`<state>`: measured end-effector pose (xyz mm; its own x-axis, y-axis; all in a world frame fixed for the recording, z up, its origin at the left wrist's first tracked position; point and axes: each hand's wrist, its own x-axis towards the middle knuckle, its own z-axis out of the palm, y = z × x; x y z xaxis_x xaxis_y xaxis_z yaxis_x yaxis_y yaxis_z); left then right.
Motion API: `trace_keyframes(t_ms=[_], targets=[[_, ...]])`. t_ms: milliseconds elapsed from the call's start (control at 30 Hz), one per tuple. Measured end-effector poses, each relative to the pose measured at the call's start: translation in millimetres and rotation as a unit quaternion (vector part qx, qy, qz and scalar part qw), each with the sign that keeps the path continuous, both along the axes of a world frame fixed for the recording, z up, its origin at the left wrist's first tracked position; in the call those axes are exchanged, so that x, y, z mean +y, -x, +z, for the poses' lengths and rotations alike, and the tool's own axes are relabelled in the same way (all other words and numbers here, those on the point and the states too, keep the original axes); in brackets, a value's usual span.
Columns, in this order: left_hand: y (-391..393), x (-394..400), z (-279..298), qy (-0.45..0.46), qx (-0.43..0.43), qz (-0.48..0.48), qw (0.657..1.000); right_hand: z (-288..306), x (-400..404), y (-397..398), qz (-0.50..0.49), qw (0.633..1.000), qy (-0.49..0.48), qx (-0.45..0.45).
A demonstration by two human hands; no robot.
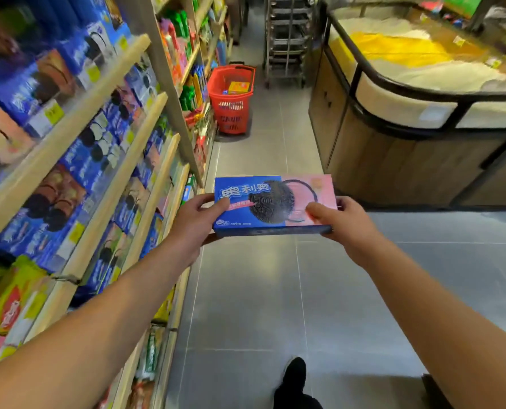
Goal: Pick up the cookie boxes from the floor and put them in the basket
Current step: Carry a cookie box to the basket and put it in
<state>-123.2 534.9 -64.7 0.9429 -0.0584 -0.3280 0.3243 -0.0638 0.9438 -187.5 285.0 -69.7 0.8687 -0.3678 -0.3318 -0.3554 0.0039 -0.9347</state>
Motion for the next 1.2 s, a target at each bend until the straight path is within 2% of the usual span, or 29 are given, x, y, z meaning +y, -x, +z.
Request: trace_keyframes(t_ms=[300,567,900,1200], targets=[[-153,-62,11,-0.005,0.011,0.064,0.998,-1,-71,-197,0.064,0.997,-0.026,0.028],[-341,-85,-29,0.018,0.023,0.099,0.995,-30,-95,-394,0.082,0.996,-0.007,0.038],[-584,-126,-25,0.021,0.044,0.07,0.996,-29,-135,-613,0.052,0.998,0.009,0.047],[-794,-201,-47,-0.003,0.038,0.065,0.997,-60,-207,-823,0.057,0.997,0.017,0.04]])
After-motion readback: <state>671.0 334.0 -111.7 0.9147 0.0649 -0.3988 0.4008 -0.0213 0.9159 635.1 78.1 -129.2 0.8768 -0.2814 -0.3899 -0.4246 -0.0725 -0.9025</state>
